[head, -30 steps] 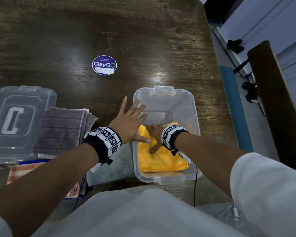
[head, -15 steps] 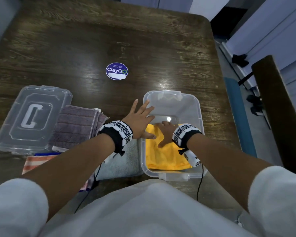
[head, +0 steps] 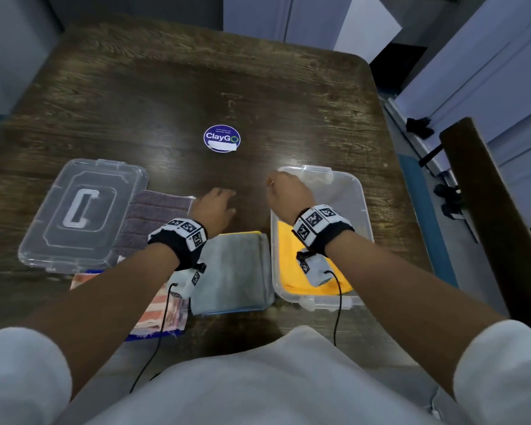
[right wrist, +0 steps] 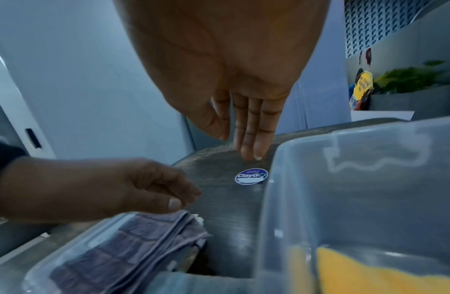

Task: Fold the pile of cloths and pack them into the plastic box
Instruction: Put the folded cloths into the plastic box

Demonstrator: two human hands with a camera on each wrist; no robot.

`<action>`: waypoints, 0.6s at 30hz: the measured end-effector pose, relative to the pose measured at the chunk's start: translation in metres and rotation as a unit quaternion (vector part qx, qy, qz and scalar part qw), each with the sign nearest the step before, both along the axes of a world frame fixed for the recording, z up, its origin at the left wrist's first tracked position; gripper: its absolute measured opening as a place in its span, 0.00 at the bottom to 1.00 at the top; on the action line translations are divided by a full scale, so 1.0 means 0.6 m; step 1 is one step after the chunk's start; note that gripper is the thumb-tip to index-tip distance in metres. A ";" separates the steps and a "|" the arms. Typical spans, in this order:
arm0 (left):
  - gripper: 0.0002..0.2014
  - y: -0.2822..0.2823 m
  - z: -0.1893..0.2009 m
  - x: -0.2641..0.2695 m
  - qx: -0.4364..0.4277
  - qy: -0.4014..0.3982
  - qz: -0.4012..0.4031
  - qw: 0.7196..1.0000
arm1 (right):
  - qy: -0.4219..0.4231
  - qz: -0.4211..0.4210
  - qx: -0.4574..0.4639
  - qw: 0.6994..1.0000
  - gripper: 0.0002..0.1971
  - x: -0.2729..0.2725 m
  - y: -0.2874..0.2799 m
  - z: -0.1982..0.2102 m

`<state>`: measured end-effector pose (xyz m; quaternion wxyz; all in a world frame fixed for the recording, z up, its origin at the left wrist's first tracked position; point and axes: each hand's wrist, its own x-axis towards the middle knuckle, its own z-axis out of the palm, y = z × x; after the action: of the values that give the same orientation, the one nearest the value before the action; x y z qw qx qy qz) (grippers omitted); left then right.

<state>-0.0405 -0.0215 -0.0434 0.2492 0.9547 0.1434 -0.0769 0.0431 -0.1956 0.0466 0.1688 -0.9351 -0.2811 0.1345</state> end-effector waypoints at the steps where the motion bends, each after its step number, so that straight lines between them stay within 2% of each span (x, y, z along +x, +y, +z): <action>1: 0.24 0.016 -0.010 -0.013 0.003 0.017 0.009 1.000 | 0.008 0.007 0.013 1.000 0.11 -0.013 0.015 -0.004; 4: 0.22 0.050 -0.036 -0.052 -0.005 0.070 0.006 0.998 | 0.038 0.020 0.009 0.999 0.10 -0.052 0.058 -0.025; 7: 0.23 0.056 -0.063 -0.076 0.001 0.112 -0.020 0.994 | 0.082 0.056 -0.086 0.991 0.11 -0.093 0.084 -0.070; 10: 0.22 0.050 -0.090 -0.083 -0.003 0.142 -0.057 0.988 | 0.105 0.098 -0.195 0.970 0.15 -0.132 0.084 -0.116; 13: 0.21 0.043 -0.107 -0.077 0.013 0.147 -0.106 0.983 | 0.134 0.124 -0.281 0.942 0.26 -0.164 0.066 -0.156; 15: 0.28 0.038 -0.116 -0.068 0.022 0.162 -0.134 0.977 | 0.160 0.095 -0.277 0.943 0.33 -0.177 0.051 -0.184; 18: 0.40 0.036 -0.137 -0.055 0.049 0.189 -0.150 0.969 | 0.188 0.051 -0.277 0.941 0.49 -0.190 0.034 -0.227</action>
<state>-0.0735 -0.0002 -0.1257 0.1559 0.9445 0.0470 -0.2854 -0.0709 -0.1753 -0.0894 -0.0547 -0.8872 -0.2427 0.3886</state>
